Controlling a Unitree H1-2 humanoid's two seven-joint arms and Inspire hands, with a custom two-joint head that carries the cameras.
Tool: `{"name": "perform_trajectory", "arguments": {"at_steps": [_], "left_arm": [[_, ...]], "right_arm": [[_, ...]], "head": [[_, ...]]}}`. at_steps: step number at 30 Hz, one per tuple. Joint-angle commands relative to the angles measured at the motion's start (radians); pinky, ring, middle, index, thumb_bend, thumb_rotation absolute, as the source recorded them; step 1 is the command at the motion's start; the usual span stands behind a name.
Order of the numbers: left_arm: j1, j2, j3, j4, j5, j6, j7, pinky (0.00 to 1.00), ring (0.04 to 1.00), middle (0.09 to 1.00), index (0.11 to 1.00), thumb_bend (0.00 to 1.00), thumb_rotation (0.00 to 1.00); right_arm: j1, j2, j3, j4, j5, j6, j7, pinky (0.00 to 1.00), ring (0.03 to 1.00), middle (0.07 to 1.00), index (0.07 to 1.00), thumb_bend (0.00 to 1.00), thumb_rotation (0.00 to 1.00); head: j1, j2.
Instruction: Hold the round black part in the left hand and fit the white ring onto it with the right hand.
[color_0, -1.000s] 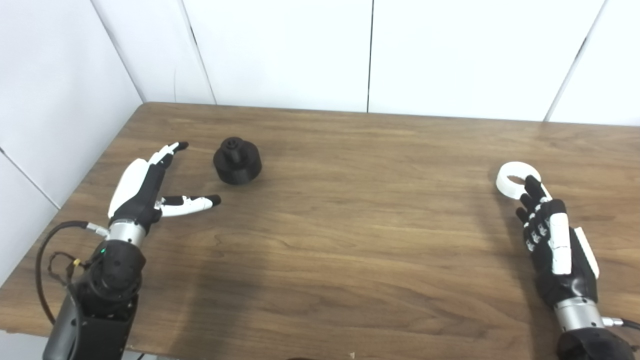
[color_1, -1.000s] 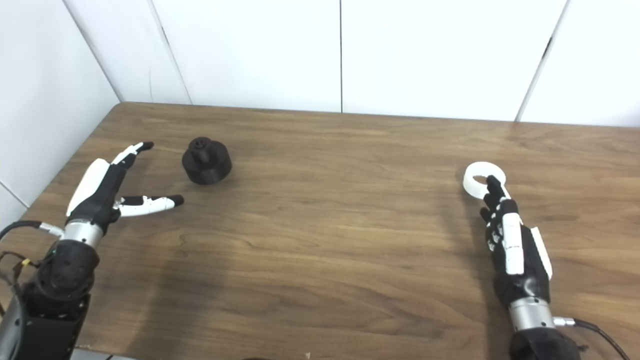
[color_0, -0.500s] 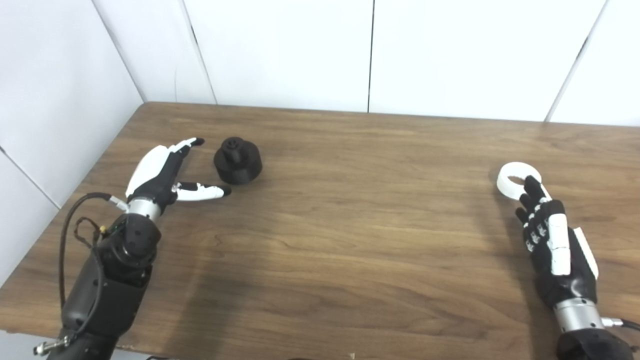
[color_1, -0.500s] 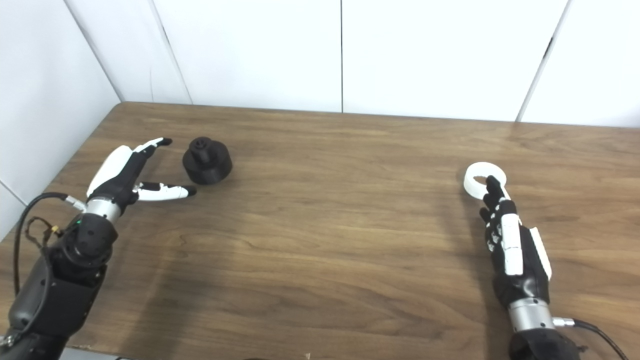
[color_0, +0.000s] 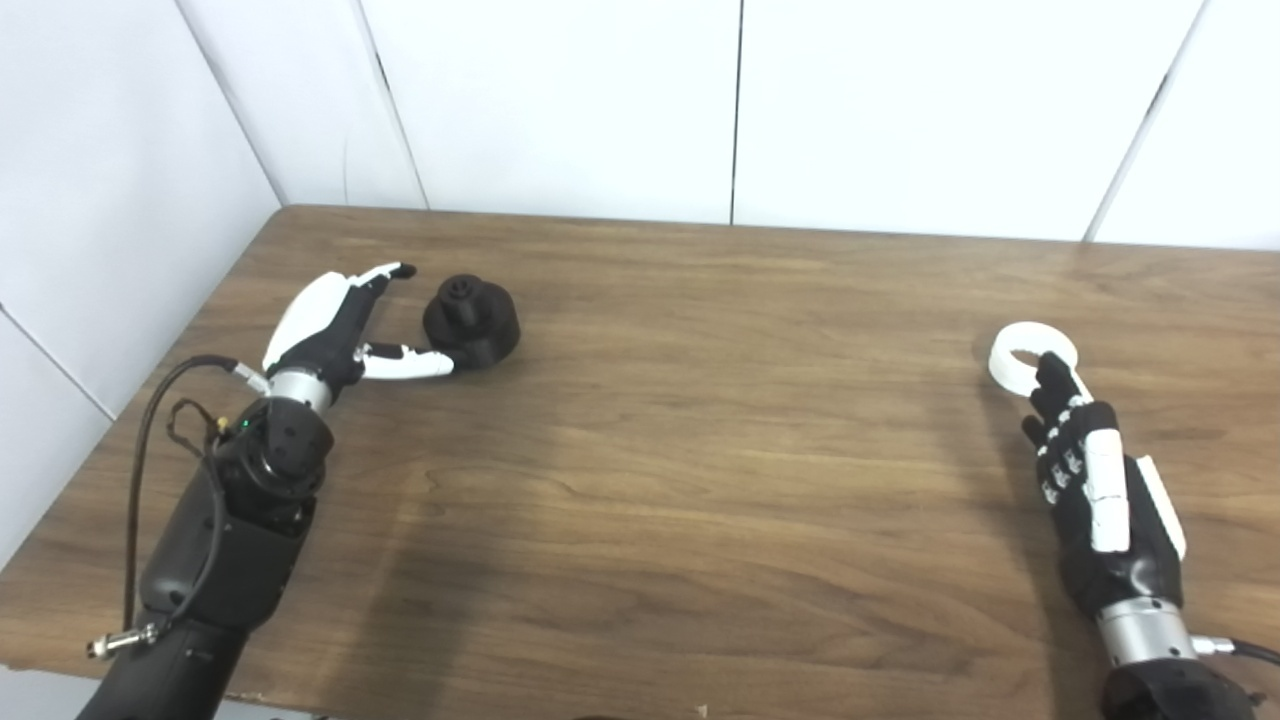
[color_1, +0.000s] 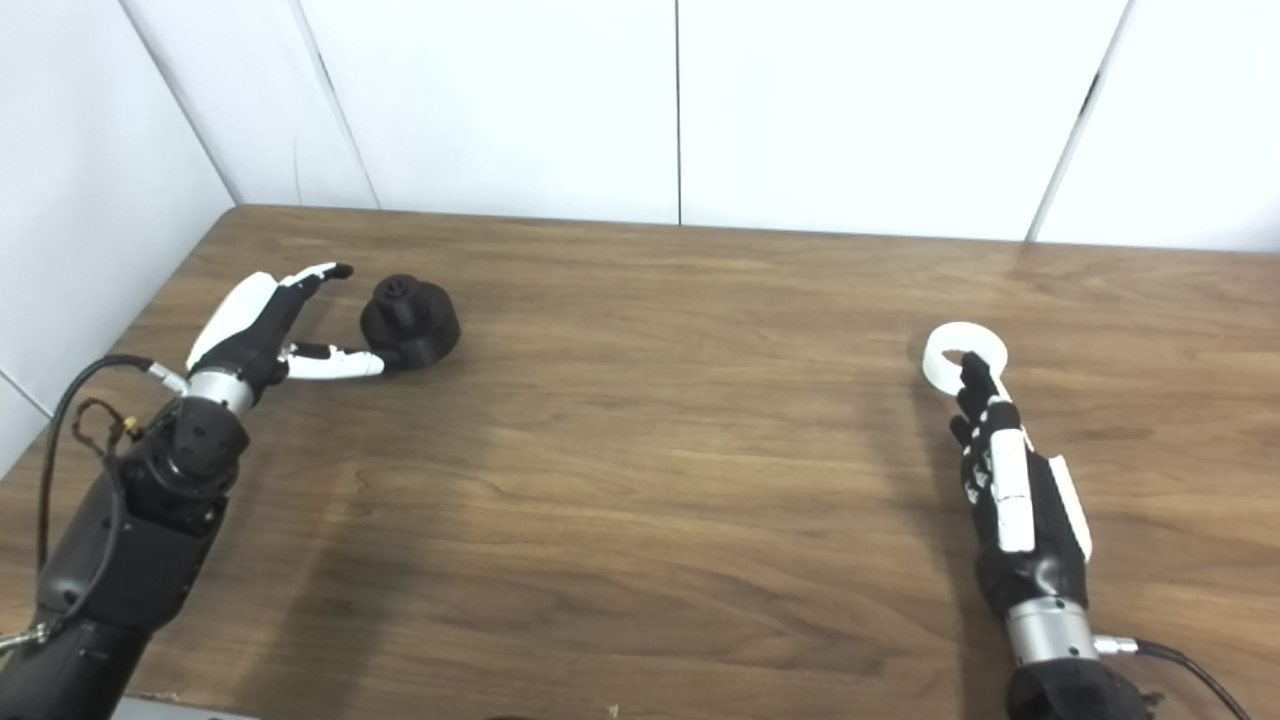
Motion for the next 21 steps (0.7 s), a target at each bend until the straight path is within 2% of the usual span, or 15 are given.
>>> {"name": "perform_trajectory", "arguments": {"at_steps": [1, 5, 21], "left_arm": [[-0.063, 0.036, -0.003, 0.01, 0.016, -0.017, 0.014, 0.89, 0.988, 0.96, 0.89, 0.91, 0.33], [-0.078, 0.037, -0.017, 0.028, 0.016, -0.024, 0.014, 0.89, 0.986, 0.954, 0.89, 0.91, 0.33], [-0.124, 0.037, -0.067, 0.07, 0.017, 0.015, -0.021, 0.87, 0.991, 0.96, 0.875, 0.93, 0.34]], "right_arm": [[-0.006, 0.008, 0.002, -0.022, 0.004, -0.033, -0.003, 1.0, 1.0, 0.989, 0.958, 0.52, 1.0], [-0.001, 0.005, -0.001, -0.024, 0.001, -0.031, -0.004, 1.0, 1.0, 0.988, 0.958, 0.52, 1.0], [0.006, -0.001, -0.007, -0.041, 0.009, -0.025, 0.0, 1.0, 1.0, 0.993, 0.959, 0.52, 1.0]], "head": [[-0.001, 0.001], [-0.002, 0.001], [-0.005, 0.008]]}}
